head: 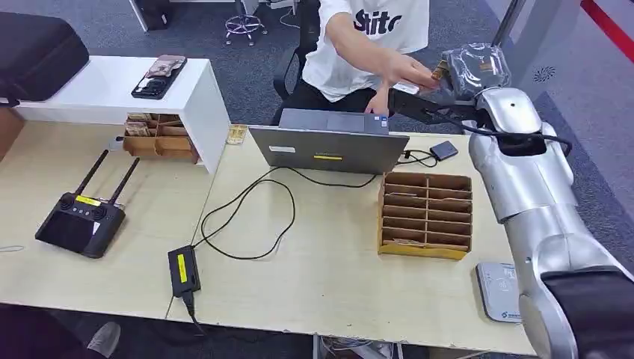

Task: Pass the card to the sensor for recognition and then transmit it.

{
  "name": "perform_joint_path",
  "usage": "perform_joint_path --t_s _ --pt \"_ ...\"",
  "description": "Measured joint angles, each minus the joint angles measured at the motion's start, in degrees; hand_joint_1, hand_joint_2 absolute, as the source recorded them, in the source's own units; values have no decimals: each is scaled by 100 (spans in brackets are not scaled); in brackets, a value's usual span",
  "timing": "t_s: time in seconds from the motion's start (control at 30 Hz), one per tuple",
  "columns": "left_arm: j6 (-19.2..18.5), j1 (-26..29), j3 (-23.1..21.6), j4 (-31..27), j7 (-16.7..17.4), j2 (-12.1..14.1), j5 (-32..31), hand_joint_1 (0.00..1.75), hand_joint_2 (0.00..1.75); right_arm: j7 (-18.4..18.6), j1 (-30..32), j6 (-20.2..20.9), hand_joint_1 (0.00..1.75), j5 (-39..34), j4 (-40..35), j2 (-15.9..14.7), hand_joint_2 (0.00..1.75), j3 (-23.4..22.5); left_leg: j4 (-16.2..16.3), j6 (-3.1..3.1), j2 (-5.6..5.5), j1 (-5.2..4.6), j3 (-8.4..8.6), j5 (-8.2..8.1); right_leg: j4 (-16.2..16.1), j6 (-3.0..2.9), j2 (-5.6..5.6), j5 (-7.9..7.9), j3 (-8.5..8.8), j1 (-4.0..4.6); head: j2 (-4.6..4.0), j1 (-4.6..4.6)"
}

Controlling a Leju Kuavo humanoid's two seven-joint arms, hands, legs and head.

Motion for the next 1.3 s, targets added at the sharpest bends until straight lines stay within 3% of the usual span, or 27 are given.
perform_joint_path --t_s 0.13,0.33,0.37,0.4,1.3 --pt "-2 0 0 0 -2 0 0 0 175 -2 -11 4 147 0 46 0 175 0 0 0 0 0 -2 0 0 0 -1 0 0 0 0 0" --pt "2 0 0 0 0 2 0 0 175 -7 -35 17 147 4 76 2 175 -2 0 0 -1 -1 -3 0 0 0 -2 0 0 -1 0 0" --pt "2 0 0 0 2 0 0 0 175 -7 -35 20 31 7 79 2 175 -4 0 0 -1 -1 -3 0 0 0 -2 0 0 -1 0 0" --pt "4 0 -2 0 2 2 0 0 175 -7 -35 20 0 11 79 2 175 -4 0 0 -1 -1 -3 0 0 0 -2 0 0 -1 0 0" --pt "9 -1 -2 0 26 2 0 0 175 -22 -36 24 0 98 39 33 175 -144 0 0 -1 0 -2 0 0 0 -1 0 0 0 0 0"
